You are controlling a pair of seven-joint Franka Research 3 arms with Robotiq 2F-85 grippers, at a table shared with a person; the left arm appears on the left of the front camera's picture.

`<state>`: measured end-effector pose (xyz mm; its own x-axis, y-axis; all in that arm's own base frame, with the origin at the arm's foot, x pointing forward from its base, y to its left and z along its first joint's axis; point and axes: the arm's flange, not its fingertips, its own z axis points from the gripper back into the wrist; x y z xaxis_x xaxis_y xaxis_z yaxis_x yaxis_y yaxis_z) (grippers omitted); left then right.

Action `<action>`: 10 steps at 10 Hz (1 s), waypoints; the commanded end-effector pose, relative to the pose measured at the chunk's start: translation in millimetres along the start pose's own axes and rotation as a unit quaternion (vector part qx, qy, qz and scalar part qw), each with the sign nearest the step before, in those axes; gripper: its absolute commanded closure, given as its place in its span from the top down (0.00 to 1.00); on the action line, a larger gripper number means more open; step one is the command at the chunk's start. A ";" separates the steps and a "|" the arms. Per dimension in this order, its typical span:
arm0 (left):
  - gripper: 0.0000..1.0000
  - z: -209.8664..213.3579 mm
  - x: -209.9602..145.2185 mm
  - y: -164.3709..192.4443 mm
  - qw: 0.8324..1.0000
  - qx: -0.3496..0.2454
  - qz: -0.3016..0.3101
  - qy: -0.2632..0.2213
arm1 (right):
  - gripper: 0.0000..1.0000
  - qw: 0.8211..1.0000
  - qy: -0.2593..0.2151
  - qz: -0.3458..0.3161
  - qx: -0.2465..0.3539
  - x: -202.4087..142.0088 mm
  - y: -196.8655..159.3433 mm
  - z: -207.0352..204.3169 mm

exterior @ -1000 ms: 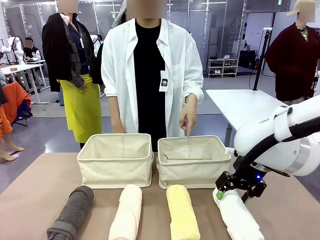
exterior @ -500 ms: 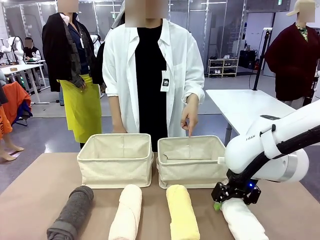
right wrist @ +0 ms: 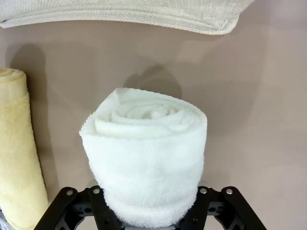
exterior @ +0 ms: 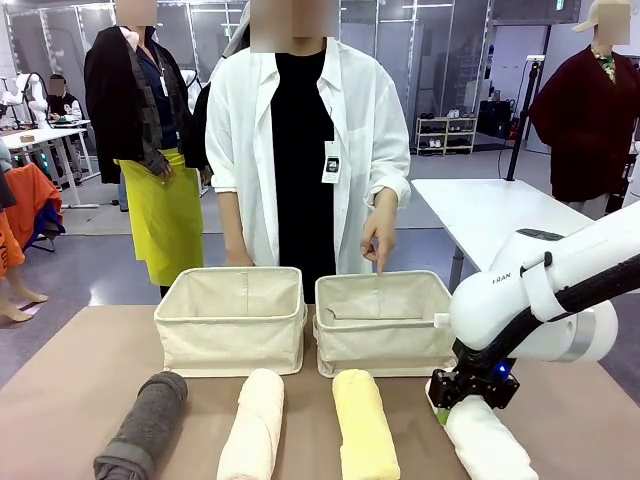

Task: Divide the towels into two baskets.
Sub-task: Pick up one hotel-folded towel and place it in the Fabric basket indicated by the person.

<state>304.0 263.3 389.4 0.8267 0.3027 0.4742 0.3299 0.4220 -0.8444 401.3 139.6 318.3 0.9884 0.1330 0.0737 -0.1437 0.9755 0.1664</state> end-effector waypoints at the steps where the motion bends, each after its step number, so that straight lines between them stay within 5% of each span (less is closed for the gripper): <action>1: 1.00 2.1 -0.4 -0.7 1.000 -0.001 -0.001 -0.003 | 0.31 1.000 -0.022 0.004 -0.013 -14.0 4.2 25.2; 6: 1.00 2.1 -0.4 -0.7 1.000 -0.001 -0.001 -0.003 | 0.31 0.970 -0.038 0.238 -0.046 -1.9 46.6 142.4; 8: 1.00 2.1 -0.4 -0.7 1.000 -0.001 -0.001 -0.003 | 0.31 0.903 -0.007 0.426 -0.062 -5.8 80.2 169.7; 10: 1.00 2.1 -0.4 -0.7 1.000 -0.001 -0.001 -0.003 | 0.31 0.813 0.050 0.577 -0.056 -20.8 105.5 181.4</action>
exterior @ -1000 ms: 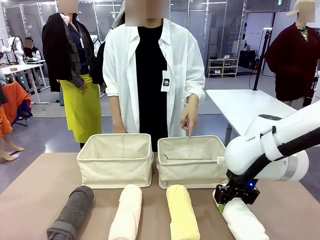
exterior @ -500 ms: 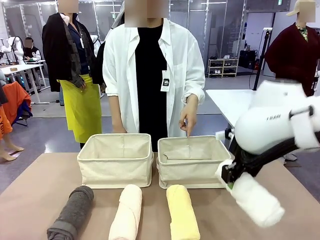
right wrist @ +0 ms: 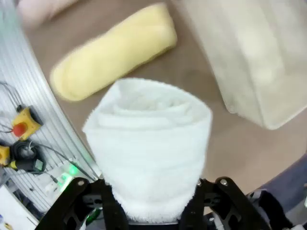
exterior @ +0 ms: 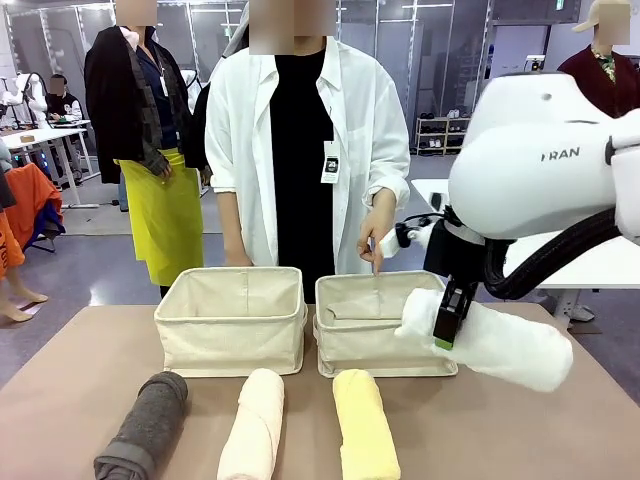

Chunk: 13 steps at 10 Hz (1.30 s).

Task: Divide the towels into two baskets.
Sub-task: Pick up one hotel-folded towel and place it in the Fabric basket indicated by the person.

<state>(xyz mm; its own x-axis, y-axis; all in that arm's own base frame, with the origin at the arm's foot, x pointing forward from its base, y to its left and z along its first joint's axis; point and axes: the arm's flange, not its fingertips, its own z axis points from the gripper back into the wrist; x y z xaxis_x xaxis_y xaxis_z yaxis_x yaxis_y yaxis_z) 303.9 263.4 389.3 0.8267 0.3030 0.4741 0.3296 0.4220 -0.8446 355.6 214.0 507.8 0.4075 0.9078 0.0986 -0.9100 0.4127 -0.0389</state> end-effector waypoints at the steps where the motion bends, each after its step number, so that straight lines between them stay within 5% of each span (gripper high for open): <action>1: 1.00 2.0 -0.3 -0.8 1.000 -0.001 -0.001 -0.003 | 0.31 0.985 0.050 0.165 0.008 -5.1 7.6 7.1; 3: 1.00 2.0 -0.3 -0.8 1.000 -0.001 -0.001 -0.003 | 0.31 0.996 0.020 0.081 0.016 2.9 12.8 1.0; 9: 1.00 2.0 -0.3 -0.8 1.000 -0.001 -0.001 -0.003 | 0.35 0.995 0.029 0.093 0.019 -1.3 10.4 -0.7; 13: 1.00 2.0 -0.3 -0.8 1.000 -0.001 -0.001 -0.003 | 0.35 0.983 0.066 0.170 -0.003 74.5 -57.7 20.9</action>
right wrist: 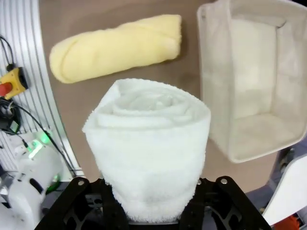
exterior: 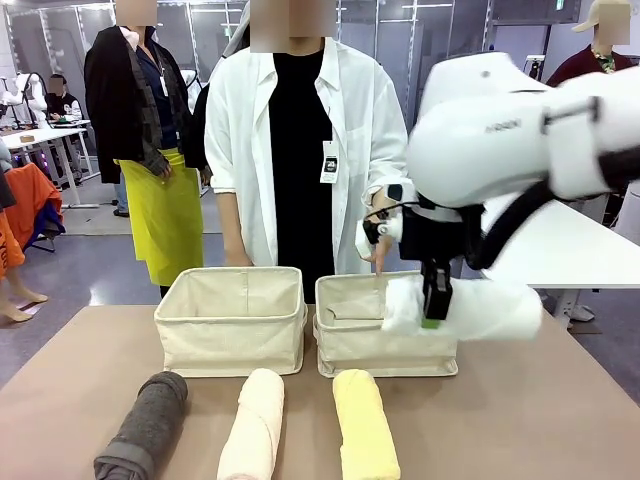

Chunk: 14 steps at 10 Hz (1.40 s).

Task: Divide the towels into two baskets.
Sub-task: Pick up one hotel-folded towel and place it in the Fabric basket indicated by the person.

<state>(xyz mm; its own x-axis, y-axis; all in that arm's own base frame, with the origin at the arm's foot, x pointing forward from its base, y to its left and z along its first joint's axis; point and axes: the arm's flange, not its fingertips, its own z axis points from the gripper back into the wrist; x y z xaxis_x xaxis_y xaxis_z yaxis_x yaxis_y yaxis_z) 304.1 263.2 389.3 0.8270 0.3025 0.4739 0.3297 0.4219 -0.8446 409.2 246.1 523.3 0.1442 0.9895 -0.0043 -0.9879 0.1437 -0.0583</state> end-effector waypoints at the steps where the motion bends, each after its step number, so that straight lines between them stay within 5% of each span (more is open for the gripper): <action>1: 1.00 2.2 -0.4 -0.8 1.000 -0.001 -0.001 -0.004 | 0.35 0.998 0.039 0.043 0.011 29.0 -49.3 10.0; 7: 1.00 2.2 -0.4 -0.8 1.000 -0.001 -0.001 -0.004 | 0.35 0.994 0.051 0.098 -0.010 88.6 -151.4 -61.7; 14: 1.00 2.2 -0.4 -0.8 1.000 -0.001 -0.001 -0.004 | 0.35 0.995 0.029 0.088 -0.031 109.0 -204.4 -156.9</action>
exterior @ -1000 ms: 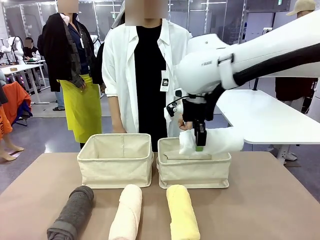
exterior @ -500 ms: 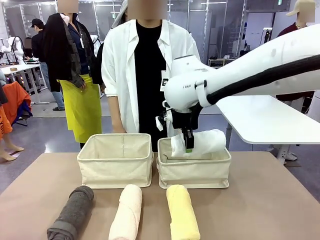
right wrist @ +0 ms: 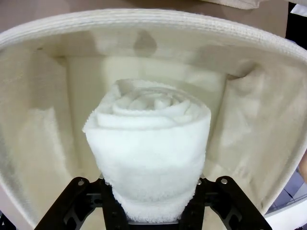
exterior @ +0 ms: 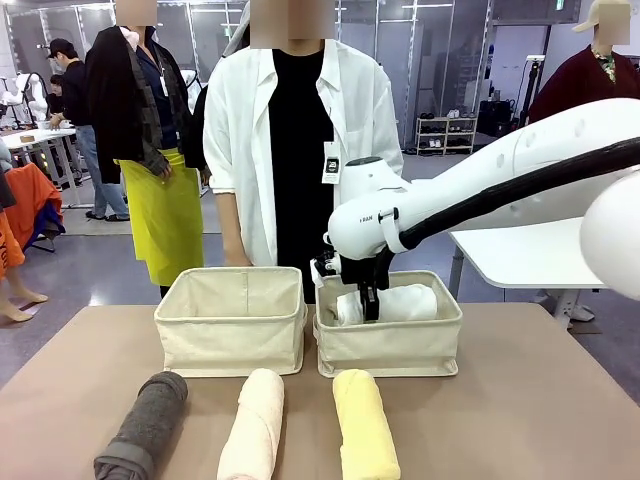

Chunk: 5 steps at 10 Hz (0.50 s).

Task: Divide the towels into two baskets.
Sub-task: Pick up one hotel-folded towel and place it in the Fabric basket indicated by the person.

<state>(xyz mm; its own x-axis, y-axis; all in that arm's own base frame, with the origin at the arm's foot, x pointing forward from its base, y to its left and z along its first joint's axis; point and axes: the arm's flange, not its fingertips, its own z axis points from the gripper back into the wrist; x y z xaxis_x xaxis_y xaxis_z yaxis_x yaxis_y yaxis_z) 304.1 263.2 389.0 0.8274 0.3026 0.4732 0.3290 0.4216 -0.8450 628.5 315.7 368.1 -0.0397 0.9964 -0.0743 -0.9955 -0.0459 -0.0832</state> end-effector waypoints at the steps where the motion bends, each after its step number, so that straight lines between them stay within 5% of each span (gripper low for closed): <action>1: 1.00 2.3 -0.3 -1.0 1.000 -0.001 -0.002 -0.004 | 0.35 1.000 0.005 -0.011 -0.018 5.0 -12.9 6.5; 2: 1.00 2.3 -0.3 -1.0 1.000 -0.001 -0.002 -0.004 | 0.67 1.000 -0.003 -0.009 -0.020 4.8 -12.0 10.9; 3: 1.00 2.3 -0.3 -1.0 1.000 -0.001 -0.002 -0.004 | 0.67 1.000 -0.011 -0.010 -0.023 4.4 -8.5 16.4; 4: 1.00 2.3 -0.3 -1.0 1.000 -0.001 -0.002 -0.004 | 0.99 1.000 -0.011 -0.012 -0.022 2.8 -7.5 19.0; 5: 1.00 2.3 -0.3 -1.0 1.000 -0.001 -0.002 -0.004 | 0.69 1.000 -0.010 -0.017 -0.020 0.1 -6.8 21.5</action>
<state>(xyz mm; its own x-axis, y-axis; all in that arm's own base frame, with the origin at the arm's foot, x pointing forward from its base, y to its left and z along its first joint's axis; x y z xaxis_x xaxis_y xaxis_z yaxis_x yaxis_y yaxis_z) 304.1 263.2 389.0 0.8274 0.3025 0.4732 0.3291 0.4216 -0.8450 640.3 320.4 384.8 -0.0349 0.9979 -0.0545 -0.9915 -0.0414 -0.1232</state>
